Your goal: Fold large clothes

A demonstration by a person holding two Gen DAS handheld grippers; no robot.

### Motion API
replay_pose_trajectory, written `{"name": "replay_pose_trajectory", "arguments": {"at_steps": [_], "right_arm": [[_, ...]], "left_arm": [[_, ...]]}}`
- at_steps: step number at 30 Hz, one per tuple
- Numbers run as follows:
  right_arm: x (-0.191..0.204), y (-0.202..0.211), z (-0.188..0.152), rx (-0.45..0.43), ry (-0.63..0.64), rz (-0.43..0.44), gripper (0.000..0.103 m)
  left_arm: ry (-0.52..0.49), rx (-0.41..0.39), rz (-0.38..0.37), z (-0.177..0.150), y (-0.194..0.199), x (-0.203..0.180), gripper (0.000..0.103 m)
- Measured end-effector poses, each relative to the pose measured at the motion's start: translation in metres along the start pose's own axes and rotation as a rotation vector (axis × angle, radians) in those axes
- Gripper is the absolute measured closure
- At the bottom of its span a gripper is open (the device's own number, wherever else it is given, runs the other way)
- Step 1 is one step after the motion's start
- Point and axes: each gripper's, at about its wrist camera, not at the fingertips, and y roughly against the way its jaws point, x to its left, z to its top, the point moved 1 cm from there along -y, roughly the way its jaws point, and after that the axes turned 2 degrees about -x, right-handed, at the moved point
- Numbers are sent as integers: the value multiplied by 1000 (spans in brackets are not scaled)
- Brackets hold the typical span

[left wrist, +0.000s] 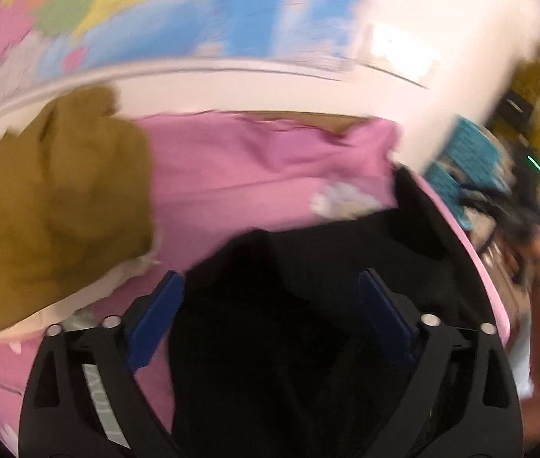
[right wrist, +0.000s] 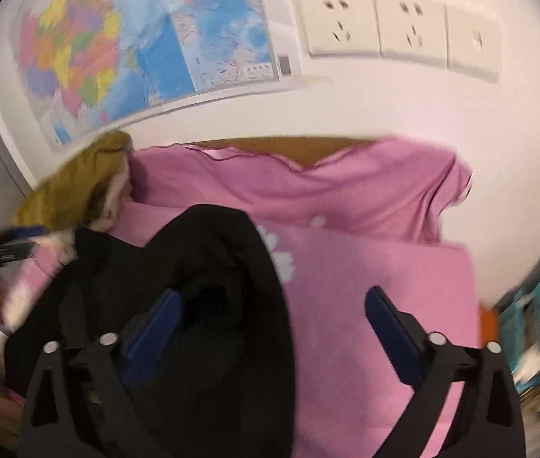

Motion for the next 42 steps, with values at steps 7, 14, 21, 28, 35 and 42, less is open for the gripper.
{"name": "replay_pose_trajectory", "arguments": {"at_steps": [7,14,21,28,35,42], "right_arm": [[-51,-37,-32,123,-308,239,33],[-50,-33,-74,192,-315,300,64],[-48,49,-24,-54,-242,178,100],[-105,71,-11,-67,-294,-76,100],[-101,-5,-40,164,-222,-264,38],[-63,-22,10,15,-58,-210,19]], "left_arm": [[-182,188,-97,-24,-64,-73,10],[-133,221,2,4,-103,-71,38],[4,128,99,81,-106,-34,80],[87,143,241,127,-145,0,36],[-24,180,280,89,-151,3,25],[-107,198,311,72,-133,16,11]]}}
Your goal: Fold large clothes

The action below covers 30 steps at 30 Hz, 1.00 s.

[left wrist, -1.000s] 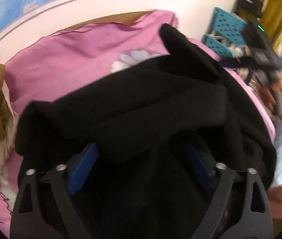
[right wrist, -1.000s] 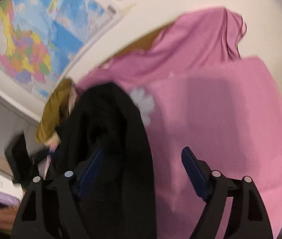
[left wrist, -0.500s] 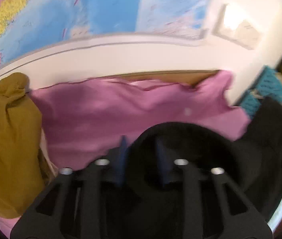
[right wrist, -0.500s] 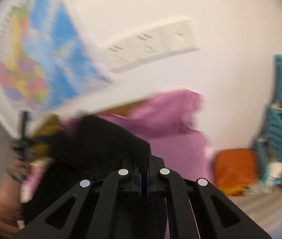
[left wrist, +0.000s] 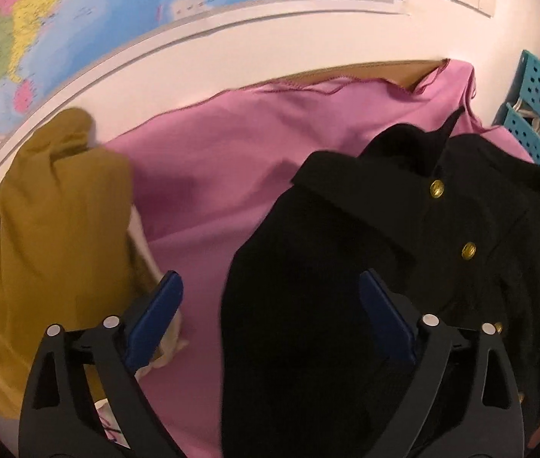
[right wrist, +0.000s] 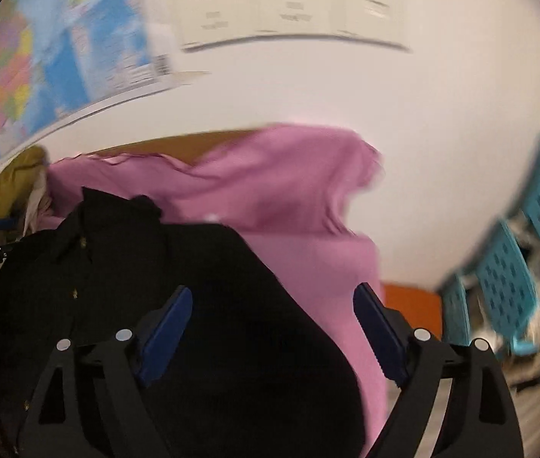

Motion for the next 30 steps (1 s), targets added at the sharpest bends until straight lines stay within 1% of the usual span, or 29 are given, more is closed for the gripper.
{"name": "replay_pose_trajectory", "arguments": {"at_steps": [2,3,4,5,7,8,10,11,12,13,14,15,16,17,18,19,21,22,24,25,26,27,28,29,30], "right_arm": [[15,-19,13,4,36,49,19],[28,-33,21,16,49,94,21],[40,-43,29,26,70,113,23],[53,-54,36,28,99,129,28],[76,-69,53,23,131,167,31],[87,-75,62,19,132,206,35],[107,-77,80,-4,132,274,36],[115,-78,85,-19,144,289,36],[126,-81,90,-19,176,328,36],[133,-84,90,1,199,354,39],[140,-88,90,32,225,378,53],[146,-93,85,85,258,422,73],[149,-94,80,112,285,437,76],[151,-91,73,130,321,442,90],[152,-90,65,156,358,460,95],[151,-87,53,190,390,486,95],[149,-84,32,246,455,484,95],[145,-82,19,282,483,468,95],[137,-79,11,299,483,440,93],[131,-73,14,275,453,448,93],[123,-67,20,241,410,468,85],[113,-61,28,199,357,476,61],[102,-59,36,154,293,449,50],[93,-59,40,133,246,412,41],[83,-59,43,118,204,379,41]], "left_arm": [[-1,-3,20,-1,-2,2,11],[-12,-10,24,-3,-2,2,11],[-23,-18,22,-4,0,-2,11],[-30,-27,16,-3,5,-4,11],[-34,-44,-9,3,9,-13,11],[-40,-51,-23,5,10,-17,11],[-49,-63,-28,10,11,-23,11],[-54,-67,-34,12,9,-26,11],[-61,-71,-41,15,8,-31,11],[-66,-74,-45,17,7,-34,11],[-69,-74,-50,18,5,-37,11],[-73,-71,-57,20,3,-40,11],[-76,-70,-60,20,2,-41,11],[-81,-66,-65,19,-1,-43,11],[-83,-63,-69,18,-1,-44,11],[-85,-62,-75,17,-2,-44,11],[-87,-55,-83,14,-3,-44,11],[-87,-52,-83,13,-4,-44,11],[-90,-45,-79,12,-7,-44,11],[-90,-45,-73,11,-9,-44,11],[-86,-43,-72,11,-10,-43,11],[-81,-40,-70,12,-11,-42,11],[-76,-36,-63,12,-13,-41,11],[-68,-29,-44,12,-15,-38,11],[-66,-28,-33,12,-14,-35,11]]}}
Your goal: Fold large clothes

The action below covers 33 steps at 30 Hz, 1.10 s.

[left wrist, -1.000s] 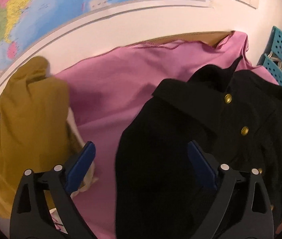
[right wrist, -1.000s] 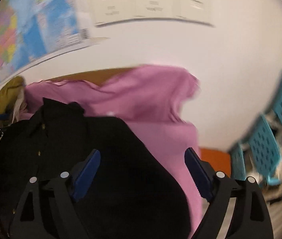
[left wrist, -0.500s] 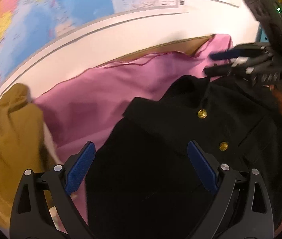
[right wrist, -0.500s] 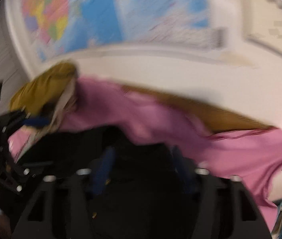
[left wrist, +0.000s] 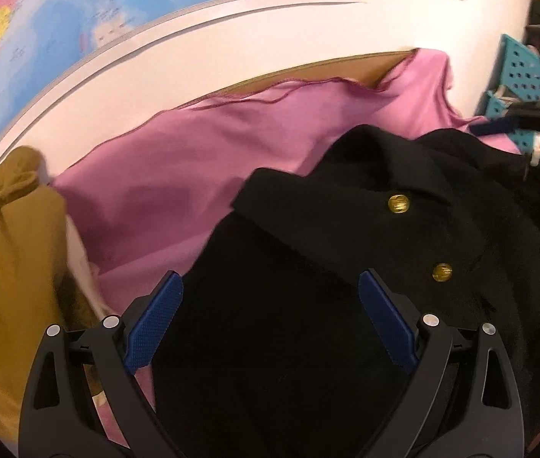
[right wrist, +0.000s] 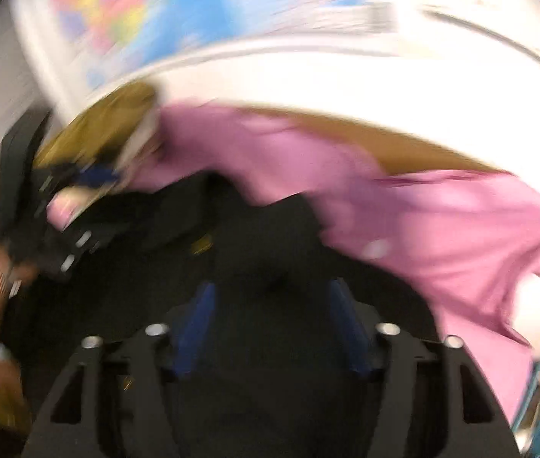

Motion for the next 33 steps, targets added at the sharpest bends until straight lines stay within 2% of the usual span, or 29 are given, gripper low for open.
{"name": "replay_pose_trajectory", "arguments": {"at_steps": [1,4,6,9,10,13,15,16,17,18,20,21,23,24,25,26,27,28,30,31,33], "right_arm": [[-14,6,-2,-10,-42,-40,40],[-53,25,-21,-15,-142,-125,24],[-82,35,-42,14,-213,-186,21],[-103,40,-70,62,-280,-144,20],[-105,38,-78,80,-290,-107,20],[-102,27,-87,97,-294,-67,21],[-97,22,-87,93,-273,-42,38],[-89,19,-86,89,-229,-92,47],[-85,18,-86,93,-197,-124,81],[-83,18,-86,91,-193,-125,98],[-78,21,-84,67,-194,-152,99],[-74,27,-84,45,-170,-180,99],[-70,36,-80,1,-180,-176,99],[-71,46,-78,-31,-186,-190,100],[-70,61,-73,-85,-195,-205,100],[-69,70,-70,-119,-200,-207,100],[-69,80,-67,-146,-201,-218,100],[-66,94,-61,-189,-184,-248,100],[-58,115,-50,-257,-155,-316,100],[-54,132,-43,-321,-140,-355,100],[-58,151,-37,-371,-156,-388,100]], "left_arm": [[0,-1,15,-2,1,4,11],[21,6,39,-12,8,21,11],[34,14,60,-21,11,32,10],[41,44,68,-35,11,46,8],[46,56,64,-39,10,50,8],[52,84,34,-49,6,55,6],[31,90,35,-55,7,54,6],[31,96,35,-57,6,53,6],[29,105,24,-59,4,52,6],[26,130,-11,-63,1,50,6],[33,142,-25,-68,-2,48,6],[39,146,-31,-70,-5,49,10],[58,155,-51,-72,-8,49,40],[78,169,-69,-71,-12,50,66],[95,170,-75,-70,-14,49,79],[96,161,-71,-68,-13,47,85],[84,142,-25,-64,-10,45,98],[79,124,9,-59,-6,43,98],[92,57,17,-42,9,41,98],[91,32,25,-35,15,39,98],[100,-43,25,-16,35,36,98]]}}
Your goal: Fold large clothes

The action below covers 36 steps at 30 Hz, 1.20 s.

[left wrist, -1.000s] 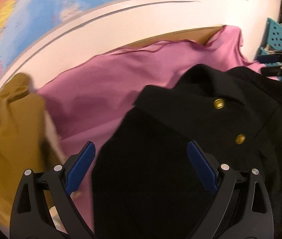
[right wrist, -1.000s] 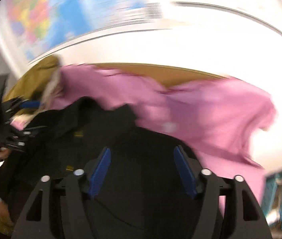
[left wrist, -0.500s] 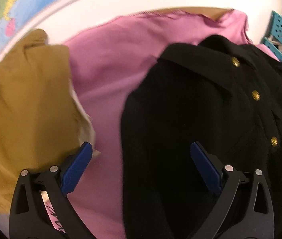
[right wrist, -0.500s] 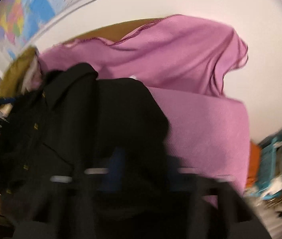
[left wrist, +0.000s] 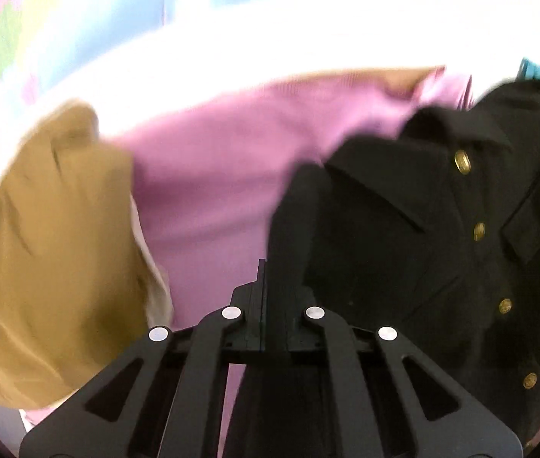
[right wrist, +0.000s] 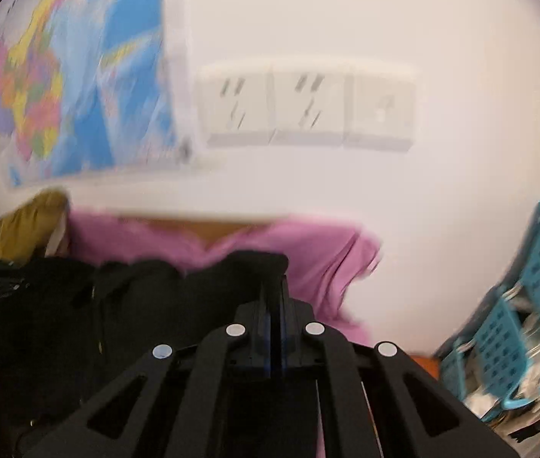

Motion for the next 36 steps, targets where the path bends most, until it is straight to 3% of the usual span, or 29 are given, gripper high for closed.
{"name": "replay_pose_trajectory", "arguments": {"at_steps": [3,7,10,11,12,15,16,18,20,21,24,26,29,31,36], "right_arm": [[-26,-9,9,-2,-91,-13,100],[-31,-76,-30,214,-65,-93,99],[-31,-115,-65,376,-82,-79,86],[-32,-118,-71,392,-88,-81,82],[-33,-119,-75,402,-85,-69,69],[-43,-100,-71,358,-97,-84,40],[-46,-93,-69,347,-113,-63,37],[-53,-70,-70,318,-159,-24,35],[-50,-49,-73,300,-194,4,34],[-49,-37,-74,288,-206,31,34],[-33,5,-85,252,-206,134,31],[-10,36,-97,236,-165,207,28],[20,64,-120,251,-125,317,24],[40,75,-142,287,-113,375,24],[74,80,-185,370,-61,345,23]], "left_arm": [[18,-77,-8,20,12,-6,98],[42,11,48,17,-28,-3,97],[68,123,96,2,-72,6,94],[61,135,102,-3,-78,6,91],[49,135,106,-5,-79,5,86],[22,123,181,-8,-70,7,55],[34,124,167,-7,-66,9,54],[62,107,152,-9,-50,15,55],[55,66,119,-12,-29,15,43],[48,38,89,-19,-14,14,30],[-12,-4,34,-41,20,1,25],[-32,-6,1,-56,35,-6,13],[-31,-4,-36,-90,51,-10,12],[-24,25,-91,-114,58,-15,6],[-31,116,-64,-163,54,-19,6]]}}
